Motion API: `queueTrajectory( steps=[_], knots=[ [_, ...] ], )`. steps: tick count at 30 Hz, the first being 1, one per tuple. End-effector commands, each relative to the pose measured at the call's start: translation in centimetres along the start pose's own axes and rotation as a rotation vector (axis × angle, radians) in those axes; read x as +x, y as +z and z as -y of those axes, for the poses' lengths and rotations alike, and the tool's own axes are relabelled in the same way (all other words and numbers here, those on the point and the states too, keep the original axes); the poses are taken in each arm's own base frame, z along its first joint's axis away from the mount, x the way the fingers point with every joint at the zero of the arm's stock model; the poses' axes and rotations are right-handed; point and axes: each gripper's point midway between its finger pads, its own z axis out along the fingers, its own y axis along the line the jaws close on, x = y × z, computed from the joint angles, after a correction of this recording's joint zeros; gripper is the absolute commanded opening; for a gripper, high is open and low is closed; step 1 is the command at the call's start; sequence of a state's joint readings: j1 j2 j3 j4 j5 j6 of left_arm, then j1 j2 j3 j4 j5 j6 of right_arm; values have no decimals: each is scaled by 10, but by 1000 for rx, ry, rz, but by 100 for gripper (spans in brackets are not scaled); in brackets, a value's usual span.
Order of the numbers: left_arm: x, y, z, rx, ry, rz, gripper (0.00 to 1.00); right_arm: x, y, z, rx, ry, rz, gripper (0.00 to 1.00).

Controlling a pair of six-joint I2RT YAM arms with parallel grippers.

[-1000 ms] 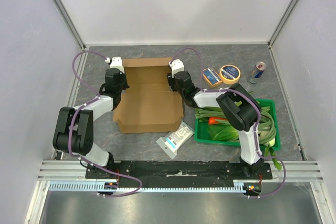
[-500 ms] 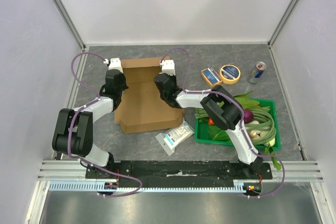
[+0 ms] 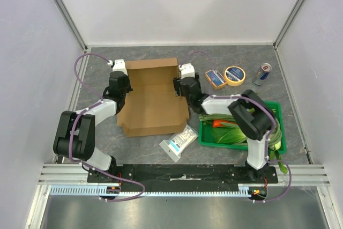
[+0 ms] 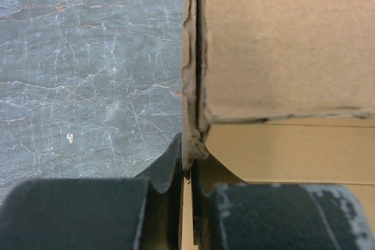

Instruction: Fold the paper box

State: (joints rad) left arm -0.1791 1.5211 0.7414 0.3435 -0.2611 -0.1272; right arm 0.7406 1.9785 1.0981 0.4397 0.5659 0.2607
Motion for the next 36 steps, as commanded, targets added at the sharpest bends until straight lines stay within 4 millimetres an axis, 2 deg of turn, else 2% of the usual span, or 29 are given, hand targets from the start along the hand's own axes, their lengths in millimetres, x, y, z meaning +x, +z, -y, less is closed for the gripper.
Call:
queueTrajectory(
  steps=[1,3,6,9,13,16,18,19,21,22,23,24,25,26,32,36],
  knots=[
    [-26,-3,3,4,-49,78,2,-45,-23,-13,-333,72,98,84],
    [-25,-3,3,5,-49,76,2,-52,-27,-2,-377,92,128,85],
    [-26,-4,4,7,-49,79,2,-61,-26,1,-424,64,162,86],
    [-25,-4,4,8,-45,76,2,-65,-27,-11,-494,14,180,83],
    [-25,-4,4,6,-42,76,2,-66,-18,-15,-493,26,182,78],
    [-24,-4,2,3,-36,74,2,-70,-21,-16,-481,36,212,75],
    [-25,-3,2,-1,-34,77,2,-65,-22,-23,-479,29,207,75],
    [-26,-4,2,-1,-34,79,2,-56,-16,-25,-437,19,182,75],
    [-26,-3,2,-2,-33,77,2,-56,-5,-27,-368,11,154,76],
    [-25,-3,2,-2,-32,74,2,-44,2,-31,-317,12,127,76],
    [-24,-3,2,-2,-32,74,2,-49,7,-32,-282,20,128,75],
    [-25,-3,2,-3,-33,74,2,-48,10,-31,-239,43,119,69],
    [-25,-3,1,-5,-31,75,2,-37,13,-35,-202,40,98,67],
    [-25,-3,1,-8,-30,75,2,-38,15,-29,-148,53,103,65],
    [-24,-3,1,-9,-27,72,2,-24,20,-29,-108,107,77,51],
    [-24,-3,0,-10,-31,74,2,-12,18,-29,-88,103,54,47]
  ],
)
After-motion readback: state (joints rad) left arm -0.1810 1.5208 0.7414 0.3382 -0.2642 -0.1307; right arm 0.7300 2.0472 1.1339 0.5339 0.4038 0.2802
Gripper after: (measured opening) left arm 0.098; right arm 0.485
